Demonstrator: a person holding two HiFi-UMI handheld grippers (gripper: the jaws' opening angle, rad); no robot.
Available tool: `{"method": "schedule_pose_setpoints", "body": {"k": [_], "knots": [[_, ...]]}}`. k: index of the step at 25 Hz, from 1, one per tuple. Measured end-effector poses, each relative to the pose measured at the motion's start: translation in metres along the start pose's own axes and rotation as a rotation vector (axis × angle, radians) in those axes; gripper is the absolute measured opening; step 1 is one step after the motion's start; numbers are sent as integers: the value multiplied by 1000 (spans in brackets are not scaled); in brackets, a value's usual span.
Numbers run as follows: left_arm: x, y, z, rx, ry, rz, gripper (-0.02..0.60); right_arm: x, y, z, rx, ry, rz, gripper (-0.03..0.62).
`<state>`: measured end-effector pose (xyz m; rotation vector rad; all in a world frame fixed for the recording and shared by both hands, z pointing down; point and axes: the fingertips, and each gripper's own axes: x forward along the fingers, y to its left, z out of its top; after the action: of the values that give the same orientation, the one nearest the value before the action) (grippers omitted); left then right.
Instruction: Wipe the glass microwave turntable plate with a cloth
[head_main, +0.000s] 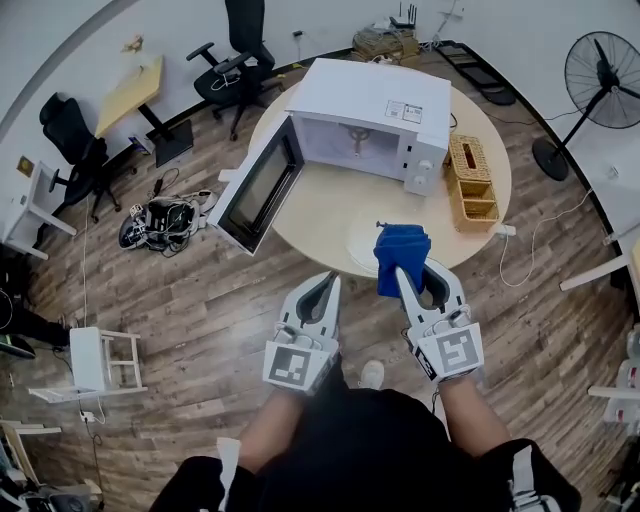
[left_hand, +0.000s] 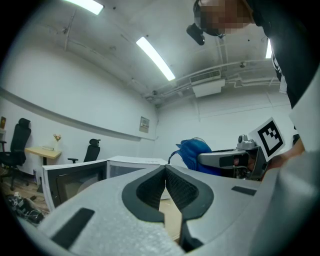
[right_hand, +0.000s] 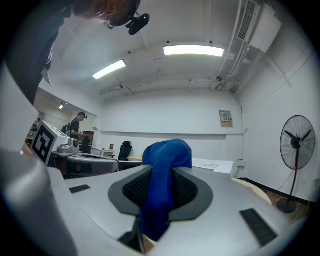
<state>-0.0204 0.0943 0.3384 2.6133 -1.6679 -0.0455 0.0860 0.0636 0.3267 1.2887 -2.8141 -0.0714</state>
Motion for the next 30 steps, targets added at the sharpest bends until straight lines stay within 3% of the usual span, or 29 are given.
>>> {"method": "schedule_pose_setpoints", "body": {"k": [8, 22, 30], "knots": [[64, 55, 16, 1, -27, -72, 6, 61, -31, 0, 26, 3, -64, 84], [131, 109, -11, 20, 55, -241, 6, 134, -57, -55, 76, 126, -196, 86], [156, 131, -41, 33, 94, -250, 6, 162, -63, -89, 88, 229, -162, 86]]}}
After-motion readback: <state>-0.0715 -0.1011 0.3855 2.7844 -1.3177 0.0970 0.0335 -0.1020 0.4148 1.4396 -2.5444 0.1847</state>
